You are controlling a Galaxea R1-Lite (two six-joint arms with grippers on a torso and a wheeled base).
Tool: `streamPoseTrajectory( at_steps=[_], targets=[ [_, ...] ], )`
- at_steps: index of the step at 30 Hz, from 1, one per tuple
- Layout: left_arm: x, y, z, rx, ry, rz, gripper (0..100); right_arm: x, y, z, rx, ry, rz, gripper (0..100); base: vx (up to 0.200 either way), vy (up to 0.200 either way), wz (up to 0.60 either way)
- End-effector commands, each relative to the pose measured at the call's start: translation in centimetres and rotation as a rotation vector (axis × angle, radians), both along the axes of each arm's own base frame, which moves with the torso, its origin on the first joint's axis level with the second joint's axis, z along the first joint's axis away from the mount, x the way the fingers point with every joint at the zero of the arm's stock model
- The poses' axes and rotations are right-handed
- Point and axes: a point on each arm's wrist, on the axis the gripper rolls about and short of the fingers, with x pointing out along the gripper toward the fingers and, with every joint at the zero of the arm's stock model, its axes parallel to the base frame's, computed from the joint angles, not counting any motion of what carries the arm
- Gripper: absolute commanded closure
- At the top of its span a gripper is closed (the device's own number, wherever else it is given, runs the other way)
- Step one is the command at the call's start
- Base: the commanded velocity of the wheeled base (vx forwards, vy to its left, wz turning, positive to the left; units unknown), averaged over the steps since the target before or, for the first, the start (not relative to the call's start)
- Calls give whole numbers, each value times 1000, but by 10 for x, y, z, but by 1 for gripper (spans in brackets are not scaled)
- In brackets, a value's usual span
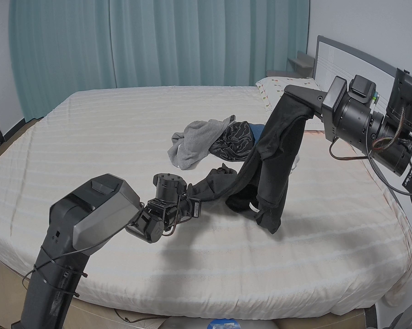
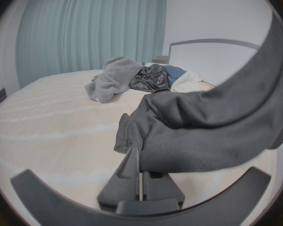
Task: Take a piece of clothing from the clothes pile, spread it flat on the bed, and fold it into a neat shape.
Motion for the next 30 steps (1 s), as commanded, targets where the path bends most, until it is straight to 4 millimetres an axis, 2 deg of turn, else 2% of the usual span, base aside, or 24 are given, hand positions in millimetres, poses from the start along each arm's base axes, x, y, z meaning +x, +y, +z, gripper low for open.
streamPoseTrajectory(
  at_steps=[1,5,6,7,9,12,13,14,15,17,18,19,20,23,25,27,28,29,30],
  targets=[
    [-31,17,77,-95,-17,113,100,20,0,-21,-34,61,-31,100,0,0,0],
    [-51,27,125,-183,-44,185,100,37,4,-40,-60,111,-46,100,0,0,0],
    [-53,28,129,-190,-45,189,100,39,5,-42,-64,114,-48,100,0,0,0],
    [-64,34,152,-213,-40,206,100,48,10,-52,-94,123,-54,100,0,0,0],
    [-76,40,172,-185,-19,266,100,57,14,-50,-135,59,-70,100,0,0,0],
    [-89,47,209,-273,-16,342,100,69,19,-26,-109,-49,-106,100,0,0,0],
    [-89,47,209,-273,-16,342,100,69,19,-26,-109,-49,-106,100,0,0,0],
    [-94,50,236,-373,-49,369,100,74,17,3,-57,-135,-146,100,0,0,0],
    [-95,50,241,-389,-56,370,100,74,17,9,-45,-153,-153,100,0,0,0],
    [-104,56,262,-443,-91,380,100,73,15,37,7,-233,-178,100,0,0,0],
    [-110,59,271,-464,-103,379,100,73,14,43,18,-249,-185,100,0,0,0],
    [-110,59,271,-464,-103,379,100,73,14,43,18,-249,-185,100,0,0,0],
    [-120,63,282,-506,-115,380,100,71,14,42,16,-247,-185,100,0,0,0],
    [-128,66,279,-539,-89,375,100,71,17,14,-31,-161,-171,100,0,0,0],
    [-130,67,257,-525,-25,371,100,69,17,-24,-95,-53,-153,100,0,0,0],
    [-135,67,237,-521,33,366,100,68,19,-49,-126,15,-136,100,0,0,0],
    [-137,67,232,-522,46,363,100,68,20,-55,-132,29,-134,100,0,0,0],
    [-140,66,220,-533,66,356,100,70,24,-73,-139,81,-125,100,0,0,0],
    [-140,66,220,-533,66,356,100,70,24,-73,-139,81,-125,100,0,0,0]
  ],
)
